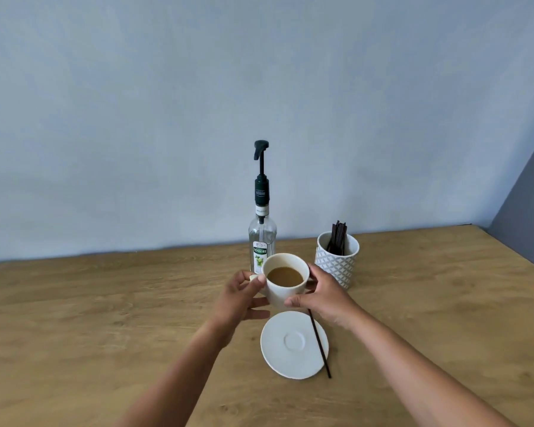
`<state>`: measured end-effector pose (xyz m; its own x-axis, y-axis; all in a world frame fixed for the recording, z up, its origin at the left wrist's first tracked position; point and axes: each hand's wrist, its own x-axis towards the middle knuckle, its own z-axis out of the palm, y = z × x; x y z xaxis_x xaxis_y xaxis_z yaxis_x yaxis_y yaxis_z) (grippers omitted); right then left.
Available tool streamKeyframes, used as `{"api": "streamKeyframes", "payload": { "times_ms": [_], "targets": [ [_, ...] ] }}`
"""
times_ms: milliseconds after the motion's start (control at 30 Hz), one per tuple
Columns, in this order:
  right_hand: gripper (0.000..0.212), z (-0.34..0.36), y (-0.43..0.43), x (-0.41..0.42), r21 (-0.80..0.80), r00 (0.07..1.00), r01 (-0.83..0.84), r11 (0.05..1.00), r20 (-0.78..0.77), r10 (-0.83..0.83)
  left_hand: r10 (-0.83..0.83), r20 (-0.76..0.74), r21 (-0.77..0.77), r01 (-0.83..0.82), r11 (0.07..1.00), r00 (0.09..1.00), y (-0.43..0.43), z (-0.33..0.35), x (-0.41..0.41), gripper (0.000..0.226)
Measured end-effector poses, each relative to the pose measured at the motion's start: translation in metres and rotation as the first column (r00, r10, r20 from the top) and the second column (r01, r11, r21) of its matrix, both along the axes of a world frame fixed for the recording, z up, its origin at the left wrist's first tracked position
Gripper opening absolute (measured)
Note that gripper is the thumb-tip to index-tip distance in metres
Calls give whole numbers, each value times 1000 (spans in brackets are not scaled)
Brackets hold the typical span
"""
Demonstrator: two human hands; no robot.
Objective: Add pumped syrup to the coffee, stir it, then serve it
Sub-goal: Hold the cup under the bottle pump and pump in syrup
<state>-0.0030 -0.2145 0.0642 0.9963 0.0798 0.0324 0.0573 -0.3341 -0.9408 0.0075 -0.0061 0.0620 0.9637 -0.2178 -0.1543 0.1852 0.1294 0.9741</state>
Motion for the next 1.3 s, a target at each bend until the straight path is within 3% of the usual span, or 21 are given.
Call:
{"api": "streamKeyframes", "payload": {
  "times_ms": [333,900,967,1100,1133,1300],
  "targets": [
    [83,65,27,21,59,994,-57,997,101,51,-85,-27,-193,78,978,996,30,65,16,27],
    [85,119,13,107,-65,964,-232,971,121,239,96,-19,-233,-98,968,995,24,99,78,27],
    [81,136,7,117,-85,969,-194,977,139,204,112,-7,-239,-111,965,994,23,104,82,29],
    [38,176,-1,143,-2,968,10,1000,251,-9,141,9,-244,-135,960,990,26,114,87,26],
    [35,188,0,153,-4,961,58,998,272,-55,151,12,-244,-144,959,988,27,116,88,25],
    [59,239,28,202,-157,974,56,986,228,-19,177,29,-233,-165,958,984,31,125,91,26]
  ]
}}
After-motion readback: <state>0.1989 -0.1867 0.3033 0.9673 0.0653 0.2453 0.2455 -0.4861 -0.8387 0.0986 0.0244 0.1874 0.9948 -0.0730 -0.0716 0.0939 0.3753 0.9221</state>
